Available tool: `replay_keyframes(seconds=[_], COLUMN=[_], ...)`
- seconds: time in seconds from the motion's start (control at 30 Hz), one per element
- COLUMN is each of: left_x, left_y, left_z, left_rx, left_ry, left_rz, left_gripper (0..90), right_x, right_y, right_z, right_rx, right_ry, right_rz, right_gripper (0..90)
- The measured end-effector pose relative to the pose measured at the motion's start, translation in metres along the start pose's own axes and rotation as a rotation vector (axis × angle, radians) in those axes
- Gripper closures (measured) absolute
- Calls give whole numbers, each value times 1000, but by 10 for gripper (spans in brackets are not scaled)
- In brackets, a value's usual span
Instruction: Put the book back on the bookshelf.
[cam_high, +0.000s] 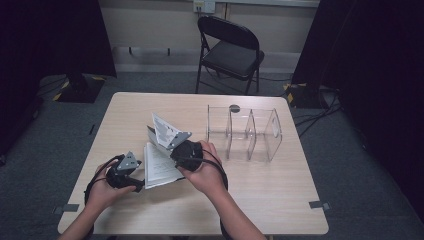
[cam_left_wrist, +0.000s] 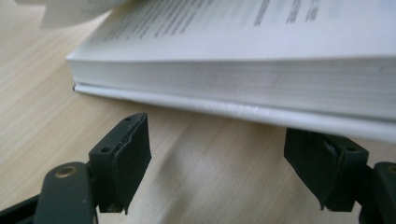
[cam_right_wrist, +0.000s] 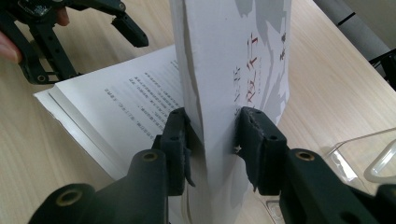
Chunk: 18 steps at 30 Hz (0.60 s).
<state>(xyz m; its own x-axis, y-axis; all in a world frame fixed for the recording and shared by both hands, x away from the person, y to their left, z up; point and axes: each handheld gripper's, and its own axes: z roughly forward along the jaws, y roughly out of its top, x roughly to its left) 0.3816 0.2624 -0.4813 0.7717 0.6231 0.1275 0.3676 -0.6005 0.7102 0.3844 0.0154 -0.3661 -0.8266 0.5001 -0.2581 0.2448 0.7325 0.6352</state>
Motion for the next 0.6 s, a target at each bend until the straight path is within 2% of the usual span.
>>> replay_keyframes(seconds=[0.07,0.27,0.37,0.57,0.6], left_x=[-1,-5,-5,-9,-9], left_y=[2,8,8,13,14], left_z=[1,6,7,4,5], left_rx=[-5,4,-15,-30,-34], left_ry=[1,8,13,31,22], left_rz=[-8,21,20,59,65], left_gripper=[224,217,211,234,241], right_x=[0,0,0,-2,-2], right_y=[0,2,2,4,5], right_z=[0,0,0,-2,-2], right_rx=[4,10,7,19,18], right_ry=[2,3,2,5,3], right_rz=[-4,-15,-14,-33,-29], right_gripper=[634,632,632,632,632])
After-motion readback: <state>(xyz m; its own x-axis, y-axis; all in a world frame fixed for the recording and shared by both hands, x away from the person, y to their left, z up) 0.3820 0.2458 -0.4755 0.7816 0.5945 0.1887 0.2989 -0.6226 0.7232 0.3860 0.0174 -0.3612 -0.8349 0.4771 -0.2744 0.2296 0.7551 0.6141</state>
